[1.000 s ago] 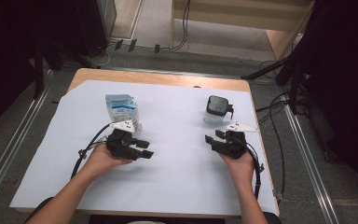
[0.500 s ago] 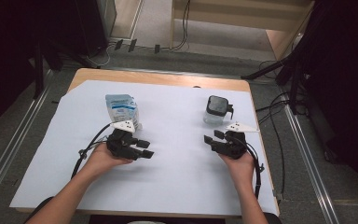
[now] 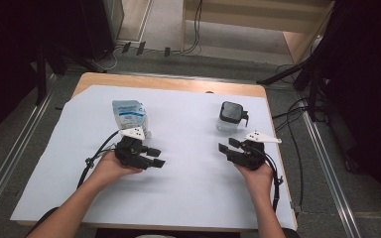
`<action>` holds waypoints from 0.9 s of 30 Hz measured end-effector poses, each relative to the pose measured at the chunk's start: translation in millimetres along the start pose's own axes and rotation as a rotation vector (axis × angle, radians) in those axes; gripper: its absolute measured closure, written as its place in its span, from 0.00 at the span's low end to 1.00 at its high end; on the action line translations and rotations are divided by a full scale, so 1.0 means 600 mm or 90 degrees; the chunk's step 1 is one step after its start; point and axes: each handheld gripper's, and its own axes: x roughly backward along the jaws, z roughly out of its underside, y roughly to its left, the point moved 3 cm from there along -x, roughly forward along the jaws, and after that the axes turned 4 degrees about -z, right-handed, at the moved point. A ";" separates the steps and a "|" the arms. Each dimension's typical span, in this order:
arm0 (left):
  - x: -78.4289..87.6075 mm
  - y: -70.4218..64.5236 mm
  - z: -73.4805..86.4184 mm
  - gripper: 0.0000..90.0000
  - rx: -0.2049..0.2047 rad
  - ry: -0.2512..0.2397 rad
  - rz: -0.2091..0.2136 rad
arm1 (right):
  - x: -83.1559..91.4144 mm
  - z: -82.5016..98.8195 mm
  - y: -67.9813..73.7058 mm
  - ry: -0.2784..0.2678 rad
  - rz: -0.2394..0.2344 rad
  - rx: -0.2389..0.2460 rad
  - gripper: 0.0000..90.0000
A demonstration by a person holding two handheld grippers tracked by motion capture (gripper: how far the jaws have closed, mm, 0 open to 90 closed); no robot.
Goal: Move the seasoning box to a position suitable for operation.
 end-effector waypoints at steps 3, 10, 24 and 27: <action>-0.001 -0.001 -0.001 0.53 -0.001 -0.001 0.002 | 0.002 0.001 -0.001 -0.002 0.004 -0.003 0.54; -0.002 -0.001 -0.001 0.53 -0.002 -0.001 0.004 | 0.004 0.000 -0.005 -0.007 0.015 -0.004 0.53; 0.001 -0.003 0.002 0.53 0.000 0.004 -0.001 | -0.002 -0.003 -0.025 -0.018 0.056 -0.024 0.46; 0.004 -0.004 0.005 0.53 0.000 0.004 -0.005 | -0.005 -0.006 -0.029 -0.022 0.063 -0.029 0.44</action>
